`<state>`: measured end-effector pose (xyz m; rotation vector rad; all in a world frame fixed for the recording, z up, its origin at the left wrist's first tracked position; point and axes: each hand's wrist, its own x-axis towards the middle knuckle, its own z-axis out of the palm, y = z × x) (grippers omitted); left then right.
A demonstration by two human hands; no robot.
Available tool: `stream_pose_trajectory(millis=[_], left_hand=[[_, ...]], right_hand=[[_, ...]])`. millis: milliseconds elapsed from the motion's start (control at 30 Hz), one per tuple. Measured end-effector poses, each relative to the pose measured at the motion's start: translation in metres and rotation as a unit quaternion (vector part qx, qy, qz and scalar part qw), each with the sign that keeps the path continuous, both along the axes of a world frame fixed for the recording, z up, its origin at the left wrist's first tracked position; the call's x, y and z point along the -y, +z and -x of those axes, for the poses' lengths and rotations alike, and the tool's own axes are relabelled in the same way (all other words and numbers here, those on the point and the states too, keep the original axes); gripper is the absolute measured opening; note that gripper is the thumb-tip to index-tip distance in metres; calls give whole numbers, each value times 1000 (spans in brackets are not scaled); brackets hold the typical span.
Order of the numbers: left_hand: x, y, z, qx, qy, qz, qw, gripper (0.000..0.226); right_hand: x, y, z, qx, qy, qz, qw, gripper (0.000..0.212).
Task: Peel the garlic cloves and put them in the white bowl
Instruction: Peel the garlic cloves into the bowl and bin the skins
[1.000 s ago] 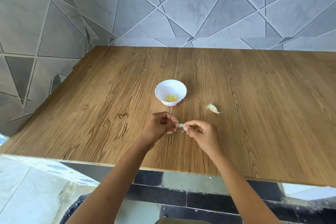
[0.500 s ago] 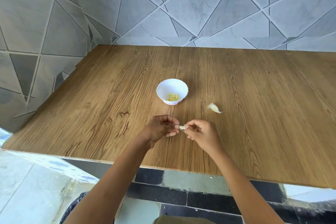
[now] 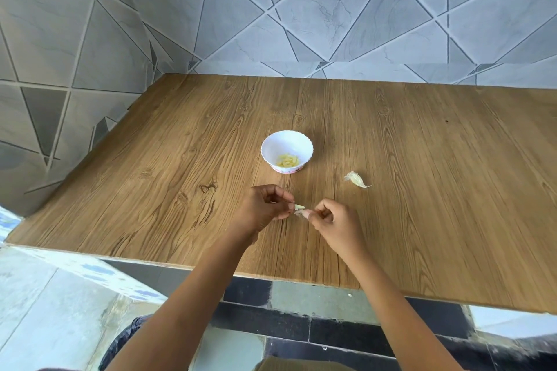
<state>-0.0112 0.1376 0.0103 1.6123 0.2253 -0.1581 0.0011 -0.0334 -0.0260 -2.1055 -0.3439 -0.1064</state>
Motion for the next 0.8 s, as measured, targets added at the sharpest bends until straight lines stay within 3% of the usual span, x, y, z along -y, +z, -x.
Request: stream_pose_trajectory(millis=[67,300,367,500,533,567,633,667,733,800], left_hand=[[2,0,0,11,0,-17,1000,14],[2,5,0,2,-54,8,999,9],[1,8,0,-31,-60,68,995,10],[3,8,0,-86,-34,202,975,14],[5,7,0,-86,-25,203,975,14],[7,6,0,-76,-14,171,982,13],[9,0,-1,-34,12,35,999,13],[8,-4,-2,-12,27,-36,999,14],[5,-9,-4,17,42,-132,990,18],[4,-10,-4,46,15,-215,975,19]], right_hand=[[0,0,-1,-26,8,-27,999,10],[2,14,1,-177,52,-159,970,8],[4,18,1,-265,73,-239,931,8],[5,28,1,-413,58,-422,805,12],[4,28,2,-401,45,-420,813,12],[4,26,4,-356,29,-377,854,11],[5,15,5,-174,-9,-205,963,8],[5,11,5,-84,-21,-129,988,7],[5,6,5,-16,-24,-85,996,8],[6,6,5,-36,-16,-113,993,12]])
